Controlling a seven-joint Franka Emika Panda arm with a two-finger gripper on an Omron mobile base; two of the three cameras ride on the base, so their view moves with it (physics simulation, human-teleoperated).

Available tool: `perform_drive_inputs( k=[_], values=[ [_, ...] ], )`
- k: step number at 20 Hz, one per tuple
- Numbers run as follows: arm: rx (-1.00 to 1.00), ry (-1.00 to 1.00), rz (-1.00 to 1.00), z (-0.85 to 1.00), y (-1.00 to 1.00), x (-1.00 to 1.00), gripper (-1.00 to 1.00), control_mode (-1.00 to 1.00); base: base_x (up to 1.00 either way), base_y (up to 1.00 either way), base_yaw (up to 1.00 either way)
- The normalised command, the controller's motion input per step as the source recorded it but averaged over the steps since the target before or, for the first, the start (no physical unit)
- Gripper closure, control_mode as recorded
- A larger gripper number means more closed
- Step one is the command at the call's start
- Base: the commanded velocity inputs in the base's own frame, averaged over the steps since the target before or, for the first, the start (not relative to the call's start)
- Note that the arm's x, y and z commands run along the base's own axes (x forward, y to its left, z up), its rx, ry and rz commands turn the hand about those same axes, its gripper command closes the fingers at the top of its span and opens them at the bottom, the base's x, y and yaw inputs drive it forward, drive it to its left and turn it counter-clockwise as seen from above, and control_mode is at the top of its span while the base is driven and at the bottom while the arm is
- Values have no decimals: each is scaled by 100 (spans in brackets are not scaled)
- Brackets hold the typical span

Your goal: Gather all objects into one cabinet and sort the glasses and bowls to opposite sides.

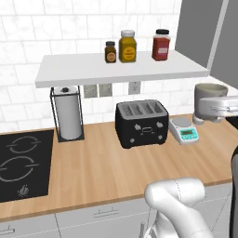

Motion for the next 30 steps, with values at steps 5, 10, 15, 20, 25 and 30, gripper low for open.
perform_drive_inputs(
  k=[5,10,15,20,25,30],
  values=[
    [0,3,0,-15,0,-4,100,-100,0,0,0],
    [0,0,0,-20,0,-8,100,-100,0,0,0],
    [0,0,0,-23,0,0,100,-100,0,0,0],
    [0,0,0,-10,-1,-8,100,-100,0,0,0],
    [0,0,0,0,0,0,100,100,-90,-18,0],
    [0,0,0,0,0,0,100,100,-100,-26,0]
  ],
)
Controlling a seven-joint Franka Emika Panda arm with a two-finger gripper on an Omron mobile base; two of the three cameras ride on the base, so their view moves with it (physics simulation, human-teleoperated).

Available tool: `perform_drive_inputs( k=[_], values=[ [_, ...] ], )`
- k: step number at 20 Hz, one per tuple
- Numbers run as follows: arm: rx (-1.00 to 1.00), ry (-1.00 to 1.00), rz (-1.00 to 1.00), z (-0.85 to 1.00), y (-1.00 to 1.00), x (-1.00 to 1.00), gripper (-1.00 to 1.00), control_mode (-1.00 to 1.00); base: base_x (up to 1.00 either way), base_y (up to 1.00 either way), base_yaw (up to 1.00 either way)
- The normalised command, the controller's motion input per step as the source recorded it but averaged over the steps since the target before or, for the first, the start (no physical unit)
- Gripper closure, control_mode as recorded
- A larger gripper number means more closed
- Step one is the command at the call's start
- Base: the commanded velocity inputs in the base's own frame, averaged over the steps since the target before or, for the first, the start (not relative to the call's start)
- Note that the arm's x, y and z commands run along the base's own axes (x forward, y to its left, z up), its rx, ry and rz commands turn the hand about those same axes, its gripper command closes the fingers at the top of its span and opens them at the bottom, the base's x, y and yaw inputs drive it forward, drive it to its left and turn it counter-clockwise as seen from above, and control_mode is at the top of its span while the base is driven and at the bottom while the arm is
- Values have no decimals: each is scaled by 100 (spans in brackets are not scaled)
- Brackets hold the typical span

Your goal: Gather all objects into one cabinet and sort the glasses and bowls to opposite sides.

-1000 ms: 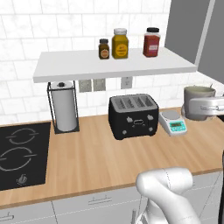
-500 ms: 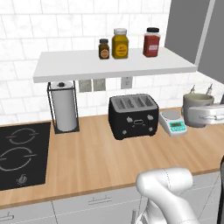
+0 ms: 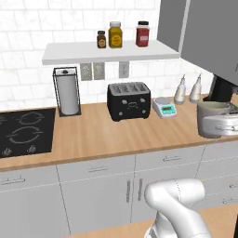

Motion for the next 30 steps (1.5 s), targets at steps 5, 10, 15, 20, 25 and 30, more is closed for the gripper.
perform_drive_inputs(
  k=[5,10,15,20,25,30],
  values=[
    [0,0,0,0,0,0,100,100,-57,-45,-1],
    [0,0,0,0,0,0,100,100,-7,-78,0],
    [0,0,0,0,0,0,100,100,0,-87,0],
    [0,0,0,0,0,0,100,100,-6,-85,-3],
    [0,0,0,0,0,0,100,100,-1,-82,-9],
    [0,0,0,0,0,0,100,100,7,-65,-9]
  ],
)
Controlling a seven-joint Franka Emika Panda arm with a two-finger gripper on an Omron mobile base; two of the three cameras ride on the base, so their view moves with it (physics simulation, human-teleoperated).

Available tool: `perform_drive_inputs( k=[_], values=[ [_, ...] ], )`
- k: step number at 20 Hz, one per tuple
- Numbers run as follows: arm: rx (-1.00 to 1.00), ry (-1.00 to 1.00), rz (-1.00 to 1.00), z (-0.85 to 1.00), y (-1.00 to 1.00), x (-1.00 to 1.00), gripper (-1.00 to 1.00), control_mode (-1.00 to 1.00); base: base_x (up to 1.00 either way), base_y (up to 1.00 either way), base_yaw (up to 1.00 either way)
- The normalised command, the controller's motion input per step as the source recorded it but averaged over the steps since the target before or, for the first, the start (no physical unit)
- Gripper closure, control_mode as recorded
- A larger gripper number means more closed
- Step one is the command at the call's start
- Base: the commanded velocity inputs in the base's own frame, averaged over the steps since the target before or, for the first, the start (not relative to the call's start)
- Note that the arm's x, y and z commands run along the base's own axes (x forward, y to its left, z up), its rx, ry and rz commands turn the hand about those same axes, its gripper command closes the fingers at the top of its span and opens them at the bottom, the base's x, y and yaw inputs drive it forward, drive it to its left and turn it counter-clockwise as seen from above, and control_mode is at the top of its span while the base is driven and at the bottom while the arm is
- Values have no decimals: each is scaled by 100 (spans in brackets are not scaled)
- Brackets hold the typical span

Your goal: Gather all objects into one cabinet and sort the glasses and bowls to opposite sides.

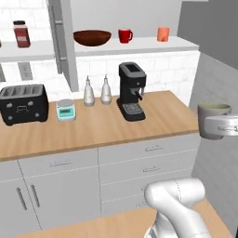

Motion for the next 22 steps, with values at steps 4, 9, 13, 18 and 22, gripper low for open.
perform_drive_inputs(
  k=[4,9,13,18,22],
  values=[
    [0,0,0,0,0,0,100,100,29,-44,-2],
    [0,0,0,0,0,0,100,100,38,-28,0],
    [0,0,0,0,0,0,100,100,61,-9,0],
    [0,0,0,0,0,0,100,100,69,-5,0],
    [0,0,0,0,0,0,100,100,36,-14,3]
  ],
)
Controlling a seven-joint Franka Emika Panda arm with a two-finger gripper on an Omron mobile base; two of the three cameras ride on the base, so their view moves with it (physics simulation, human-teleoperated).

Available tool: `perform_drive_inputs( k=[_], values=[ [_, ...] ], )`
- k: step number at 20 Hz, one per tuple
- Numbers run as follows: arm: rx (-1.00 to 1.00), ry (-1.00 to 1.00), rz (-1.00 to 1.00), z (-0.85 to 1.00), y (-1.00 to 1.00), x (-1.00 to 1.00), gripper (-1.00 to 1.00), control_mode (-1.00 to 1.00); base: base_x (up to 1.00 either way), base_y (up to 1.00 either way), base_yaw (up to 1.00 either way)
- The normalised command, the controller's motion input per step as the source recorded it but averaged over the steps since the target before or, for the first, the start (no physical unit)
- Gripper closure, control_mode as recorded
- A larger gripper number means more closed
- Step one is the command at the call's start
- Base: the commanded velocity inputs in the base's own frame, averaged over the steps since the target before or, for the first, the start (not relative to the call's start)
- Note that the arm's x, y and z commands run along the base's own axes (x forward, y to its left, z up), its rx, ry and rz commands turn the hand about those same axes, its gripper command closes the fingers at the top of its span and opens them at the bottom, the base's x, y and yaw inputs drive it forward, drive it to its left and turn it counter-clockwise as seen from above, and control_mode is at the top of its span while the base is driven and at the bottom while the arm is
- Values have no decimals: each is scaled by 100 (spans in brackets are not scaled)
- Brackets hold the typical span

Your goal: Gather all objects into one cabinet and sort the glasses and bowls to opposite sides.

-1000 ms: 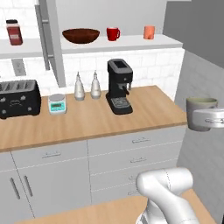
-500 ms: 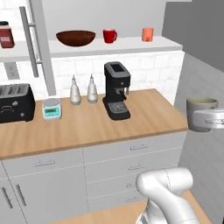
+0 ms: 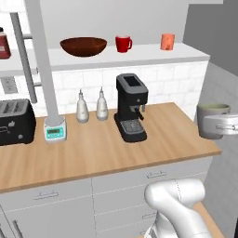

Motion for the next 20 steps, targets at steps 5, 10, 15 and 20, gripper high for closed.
perform_drive_inputs(
  k=[5,10,15,20],
  values=[
    [0,0,0,0,0,0,100,100,32,-1,13],
    [0,0,0,0,0,0,100,100,59,0,1],
    [0,0,0,0,0,0,100,100,48,-8,0],
    [0,0,0,0,0,0,100,100,35,-14,0]
  ],
)
